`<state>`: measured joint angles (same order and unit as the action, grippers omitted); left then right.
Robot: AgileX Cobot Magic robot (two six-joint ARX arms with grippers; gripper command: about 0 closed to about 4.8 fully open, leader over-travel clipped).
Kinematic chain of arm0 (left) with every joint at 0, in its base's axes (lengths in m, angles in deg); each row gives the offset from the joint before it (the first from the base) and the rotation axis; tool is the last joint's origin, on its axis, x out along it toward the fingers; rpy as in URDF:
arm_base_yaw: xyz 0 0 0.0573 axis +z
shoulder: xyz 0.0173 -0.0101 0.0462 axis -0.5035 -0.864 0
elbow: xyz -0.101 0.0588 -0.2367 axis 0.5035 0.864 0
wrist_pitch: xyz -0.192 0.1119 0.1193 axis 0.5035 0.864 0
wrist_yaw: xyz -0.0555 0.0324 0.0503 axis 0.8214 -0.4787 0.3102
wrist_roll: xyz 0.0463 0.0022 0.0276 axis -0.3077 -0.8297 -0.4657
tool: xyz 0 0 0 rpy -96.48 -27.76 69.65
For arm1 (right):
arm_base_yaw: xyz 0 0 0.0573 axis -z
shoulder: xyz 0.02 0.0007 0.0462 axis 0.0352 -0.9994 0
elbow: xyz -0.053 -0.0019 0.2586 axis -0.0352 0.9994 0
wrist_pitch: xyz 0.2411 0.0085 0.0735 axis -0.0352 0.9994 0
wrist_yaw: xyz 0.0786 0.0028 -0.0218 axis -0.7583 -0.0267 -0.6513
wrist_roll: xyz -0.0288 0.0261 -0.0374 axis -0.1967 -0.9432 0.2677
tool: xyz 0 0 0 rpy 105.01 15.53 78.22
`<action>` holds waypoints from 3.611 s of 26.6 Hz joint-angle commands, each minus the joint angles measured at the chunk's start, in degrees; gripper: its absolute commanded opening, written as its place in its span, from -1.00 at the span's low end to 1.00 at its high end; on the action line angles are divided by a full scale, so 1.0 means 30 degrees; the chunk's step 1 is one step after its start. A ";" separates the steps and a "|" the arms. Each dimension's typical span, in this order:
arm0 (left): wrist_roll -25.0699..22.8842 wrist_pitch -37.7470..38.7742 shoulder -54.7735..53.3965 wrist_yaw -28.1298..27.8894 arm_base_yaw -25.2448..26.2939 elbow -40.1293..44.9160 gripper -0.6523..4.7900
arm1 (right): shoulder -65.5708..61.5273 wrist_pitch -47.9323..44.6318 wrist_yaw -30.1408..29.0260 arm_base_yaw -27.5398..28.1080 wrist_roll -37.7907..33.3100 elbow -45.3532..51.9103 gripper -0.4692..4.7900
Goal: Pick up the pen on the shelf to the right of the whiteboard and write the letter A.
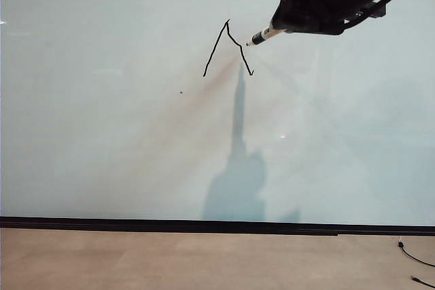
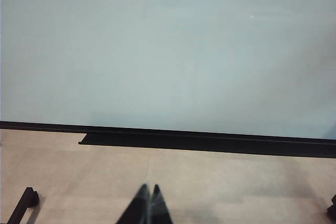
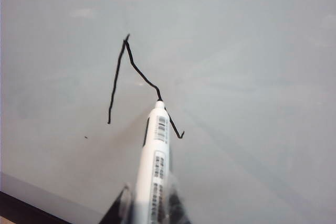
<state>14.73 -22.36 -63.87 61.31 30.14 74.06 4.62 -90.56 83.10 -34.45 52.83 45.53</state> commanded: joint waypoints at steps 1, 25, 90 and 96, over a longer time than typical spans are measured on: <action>-0.0073 -0.0117 -0.0015 0.0080 0.0000 -0.0058 -0.78 | 0.0313 -0.0248 -0.0270 -0.0634 0.0204 -0.0073 -0.84; -0.0080 -0.0109 -0.0015 0.0080 0.0000 -0.0058 -0.78 | -0.2215 0.0794 -0.4080 0.0313 0.2164 -0.2754 -0.84; -0.0080 -0.0124 -0.0015 0.0080 0.0000 -0.0058 -0.78 | -0.0284 0.4073 -0.0124 0.0350 0.2667 -0.2885 -0.84; -0.0080 -0.0109 -0.0015 0.0080 0.0000 -0.0058 -0.78 | 0.0503 0.4167 -0.0087 -0.0066 0.2659 -0.2375 -0.84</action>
<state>14.73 -22.36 -63.89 61.40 30.14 74.06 4.41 -77.27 82.29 -33.82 60.61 37.84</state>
